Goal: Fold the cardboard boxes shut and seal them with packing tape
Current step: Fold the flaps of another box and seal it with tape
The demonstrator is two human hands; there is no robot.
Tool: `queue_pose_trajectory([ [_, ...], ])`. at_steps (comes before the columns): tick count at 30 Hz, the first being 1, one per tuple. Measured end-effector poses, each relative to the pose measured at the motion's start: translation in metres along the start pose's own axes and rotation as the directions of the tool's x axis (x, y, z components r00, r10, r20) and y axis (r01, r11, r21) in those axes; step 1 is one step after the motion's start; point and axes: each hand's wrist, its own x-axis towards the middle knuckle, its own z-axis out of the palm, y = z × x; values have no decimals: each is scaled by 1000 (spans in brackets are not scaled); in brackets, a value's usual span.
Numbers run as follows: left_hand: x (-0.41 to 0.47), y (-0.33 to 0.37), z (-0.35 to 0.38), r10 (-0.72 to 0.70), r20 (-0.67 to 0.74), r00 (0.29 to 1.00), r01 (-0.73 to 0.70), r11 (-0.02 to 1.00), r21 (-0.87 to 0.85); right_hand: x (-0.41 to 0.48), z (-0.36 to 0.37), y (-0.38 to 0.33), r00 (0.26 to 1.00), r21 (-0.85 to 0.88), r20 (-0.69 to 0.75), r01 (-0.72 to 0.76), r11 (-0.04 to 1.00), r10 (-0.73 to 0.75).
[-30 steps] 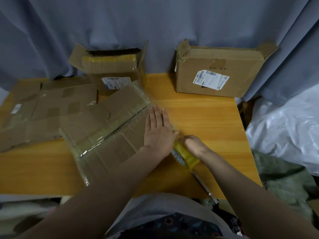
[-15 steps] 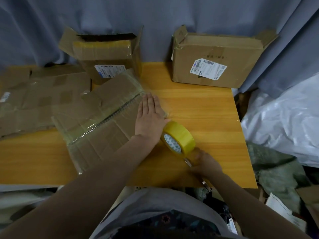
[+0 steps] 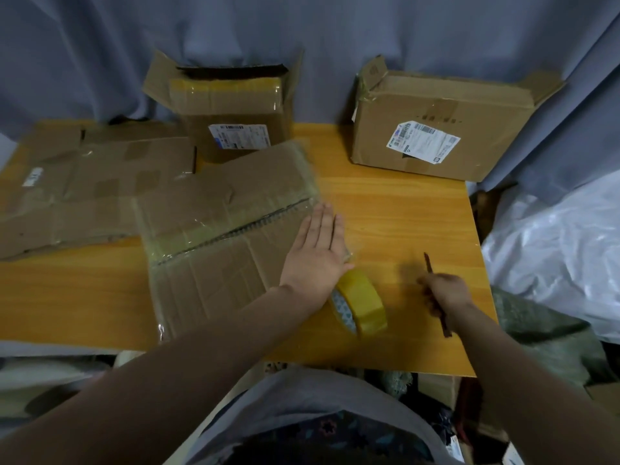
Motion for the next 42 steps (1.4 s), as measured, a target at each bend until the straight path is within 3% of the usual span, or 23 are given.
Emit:
queue_pose_trajectory([
  [5,-3,-5,5,86,11,996,-86,996,17,-25,26,-64,971,184,164,141,973,-172],
  [7,-4,-7,11,152,-113,982,-152,988,7,-38,41,-82,938,231,246,186,955,-242],
  [9,-7,-6,16,266,-117,957,-260,964,61,-49,54,-100,909,264,278,239,934,-311],
  [11,-3,-10,20,375,-139,917,-370,927,58,-53,63,-113,889,259,261,311,914,-377],
  [15,15,-28,6,430,-87,899,-421,901,105,-45,71,-127,859,143,200,450,882,-471],
  [17,24,-39,4,433,-17,901,-430,899,86,-38,76,-135,869,114,179,447,887,-461],
  [20,34,-48,5,473,-118,873,-467,881,75,-29,89,-145,892,99,140,419,903,-429],
  [22,34,-53,3,467,-49,883,-464,884,51,-27,92,-150,908,85,124,391,916,-399],
  [24,32,-53,6,453,-109,885,-461,886,-57,-28,86,-147,907,-40,90,416,908,-411],
  [26,27,-54,9,411,-215,886,-454,862,-226,-31,76,-138,828,-226,-44,538,812,-560],
  [28,24,-56,14,337,-332,881,-439,844,-309,-43,69,-128,616,-242,-100,747,619,-782],
  [29,23,-55,14,314,-383,869,-440,843,-308,-49,68,-123,536,-160,-55,828,537,-843],
  [30,22,-54,12,308,-430,849,-450,848,-280,-54,68,-118,505,-44,39,863,503,-862],
  [32,21,-54,11,292,-517,805,-431,886,-171,-59,69,-106,510,111,261,827,550,-820],
  [34,19,-54,15,237,-570,787,-344,935,-86,-60,67,-98,503,123,402,799,589,-765],
  [38,11,-48,27,92,-666,740,-170,984,-53,-53,60,-94,486,57,553,788,613,-676],
  [42,1,-36,40,-16,-755,656,-120,985,-126,-47,57,-92,402,11,619,855,519,-675],
])
